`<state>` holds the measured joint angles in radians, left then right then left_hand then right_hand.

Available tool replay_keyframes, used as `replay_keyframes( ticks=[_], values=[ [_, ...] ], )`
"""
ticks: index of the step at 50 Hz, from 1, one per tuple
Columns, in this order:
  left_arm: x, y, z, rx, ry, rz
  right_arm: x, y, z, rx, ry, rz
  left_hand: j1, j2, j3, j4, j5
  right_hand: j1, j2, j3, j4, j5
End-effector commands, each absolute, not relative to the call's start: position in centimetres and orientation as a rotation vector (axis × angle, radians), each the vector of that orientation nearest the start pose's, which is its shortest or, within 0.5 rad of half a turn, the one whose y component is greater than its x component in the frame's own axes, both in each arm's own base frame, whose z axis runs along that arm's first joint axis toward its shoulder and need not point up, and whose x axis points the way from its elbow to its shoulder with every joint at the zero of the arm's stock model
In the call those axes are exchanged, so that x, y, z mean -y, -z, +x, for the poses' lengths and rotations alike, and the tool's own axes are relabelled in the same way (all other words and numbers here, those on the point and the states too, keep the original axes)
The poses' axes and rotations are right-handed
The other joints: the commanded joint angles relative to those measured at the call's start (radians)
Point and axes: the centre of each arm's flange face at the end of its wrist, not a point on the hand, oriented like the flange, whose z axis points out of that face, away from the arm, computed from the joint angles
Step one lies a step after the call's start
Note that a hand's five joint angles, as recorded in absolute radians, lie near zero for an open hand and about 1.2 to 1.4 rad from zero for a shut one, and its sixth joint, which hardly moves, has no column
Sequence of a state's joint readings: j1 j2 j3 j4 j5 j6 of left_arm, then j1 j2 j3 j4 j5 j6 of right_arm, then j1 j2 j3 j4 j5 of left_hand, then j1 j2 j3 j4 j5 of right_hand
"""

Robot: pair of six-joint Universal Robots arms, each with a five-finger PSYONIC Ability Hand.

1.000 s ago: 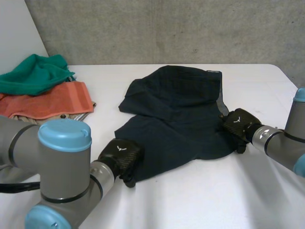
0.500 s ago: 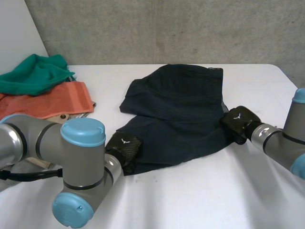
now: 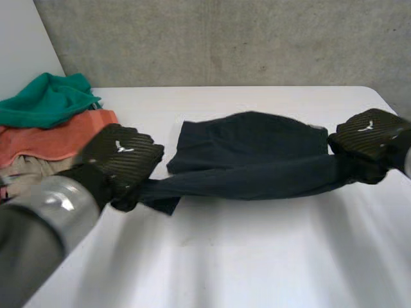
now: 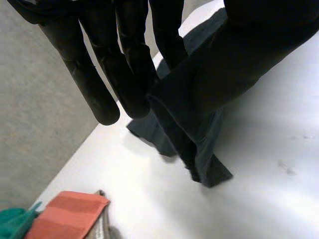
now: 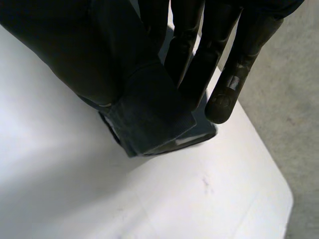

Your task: Fold the laundry.

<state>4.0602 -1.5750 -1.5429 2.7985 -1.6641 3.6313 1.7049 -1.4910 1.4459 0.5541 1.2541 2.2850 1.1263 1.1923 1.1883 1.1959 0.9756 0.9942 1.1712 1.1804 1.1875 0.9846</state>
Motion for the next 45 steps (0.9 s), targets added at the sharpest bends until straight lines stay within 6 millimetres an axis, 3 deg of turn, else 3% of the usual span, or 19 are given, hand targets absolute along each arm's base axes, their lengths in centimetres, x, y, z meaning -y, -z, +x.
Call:
replay_keyframes(
  ticks=[1, 7, 11, 12, 15, 18, 20, 24, 31, 36, 40, 41, 42, 43, 45],
  values=[
    [10.5, -30.6, -24.7, -2.172, 1.79, 1.438, 20.0, -30.7, 18.8, -2.293, 1.562, -1.698, 0.27, 0.204, 0.208, 0.2, 0.246, 0.402, 0.225, 0.216, 0.209, 0.237],
    [10.3, -29.2, -25.2, -2.195, 1.732, 1.512, 19.5, -29.4, 18.8, -2.31, 1.466, -1.724, 0.27, 0.204, 0.208, 0.2, 0.246, 0.402, 0.225, 0.216, 0.209, 0.237],
    [13.3, -26.7, -27.4, -2.197, 1.718, 1.502, 21.6, -27.1, 19.0, -2.34, 1.385, -1.708, 0.27, 0.204, 0.208, 0.2, 0.246, 0.402, 0.225, 0.216, 0.209, 0.237],
    [14.8, -25.8, -28.4, -2.178, 1.741, 1.489, 22.9, -25.6, 19.4, -2.35, 1.355, -1.706, 0.27, 0.204, 0.208, 0.2, 0.246, 0.402, 0.225, 0.216, 0.209, 0.237],
    [17.5, -24.8, -29.9, -2.128, 1.795, 1.46, 25.0, -23.8, 19.6, -2.366, 1.347, -1.687, 0.27, 0.204, 0.208, 0.2, 0.246, 0.402, 0.225, 0.216, 0.209, 0.237],
    [21.7, -22.8, -31.9, -2.046, 1.839, 1.423, 27.3, -22.4, 19.9, -2.401, 1.371, -1.609, 0.27, 0.204, 0.208, 0.2, 0.246, 0.402, 0.225, 0.216, 0.209, 0.237],
    [25.0, -21.7, -33.1, -1.963, 1.888, 1.377, 29.1, -21.8, 20.3, -2.419, 1.424, -1.547, 0.27, 0.204, 0.208, 0.2, 0.246, 0.402, 0.225, 0.216, 0.209, 0.237],
    [29.2, -20.3, -34.9, -1.817, 1.972, 1.323, 32.0, -20.3, 21.7, -2.425, 1.552, -1.528, 0.27, 0.204, 0.208, 0.2, 0.246, 0.402, 0.225, 0.216, 0.209, 0.237],
    [33.2, -17.5, -37.4, -1.634, 2.087, 1.263, 35.9, -18.2, 24.4, -2.351, 1.911, -1.521, 0.27, 0.204, 0.208, 0.2, 0.246, 0.402, 0.225, 0.216, 0.209, 0.237],
    [36.3, -15.2, -37.5, -1.581, 2.113, 1.204, 37.7, -16.4, 25.8, -2.277, 2.058, -1.497, 0.27, 0.204, 0.208, 0.2, 0.246, 0.402, 0.225, 0.216, 0.209, 0.237],
    [37.2, -13.9, -38.3, -1.551, 2.152, 1.224, 38.7, -14.9, 26.7, -2.222, 2.124, -1.491, 0.27, 0.204, 0.208, 0.2, 0.246, 0.402, 0.225, 0.216, 0.209, 0.237],
    [37.3, -13.7, -38.4, -1.542, 2.163, 1.23, 39.0, -14.7, 26.9, -2.212, 2.147, -1.484, 0.27, 0.204, 0.208, 0.2, 0.246, 0.342, 0.165, 0.156, 0.149, 0.177],
    [37.4, -13.6, -38.6, -1.531, 2.176, 1.232, 39.2, -14.5, 27.0, -2.204, 2.169, -1.473, 0.27, 0.204, 0.208, 0.2, 0.246, 0.019, -0.158, -0.167, -0.174, -0.146],
    [37.7, -13.3, -38.8, -1.514, 2.197, 1.224, 39.9, -14.4, 27.1, -2.192, 2.236, -1.444, 0.27, 0.204, 0.208, 0.2, 0.246, -0.484, -0.661, -0.671, -0.678, -0.649],
    [38.0, -13.3, -39.0, -1.488, 2.224, 1.202, 40.4, -14.4, 27.1, -2.189, 2.296, -1.414, 0.017, -0.049, -0.045, -0.053, -0.007, -0.463, -0.64, -0.649, -0.656, -0.628]
  ],
)
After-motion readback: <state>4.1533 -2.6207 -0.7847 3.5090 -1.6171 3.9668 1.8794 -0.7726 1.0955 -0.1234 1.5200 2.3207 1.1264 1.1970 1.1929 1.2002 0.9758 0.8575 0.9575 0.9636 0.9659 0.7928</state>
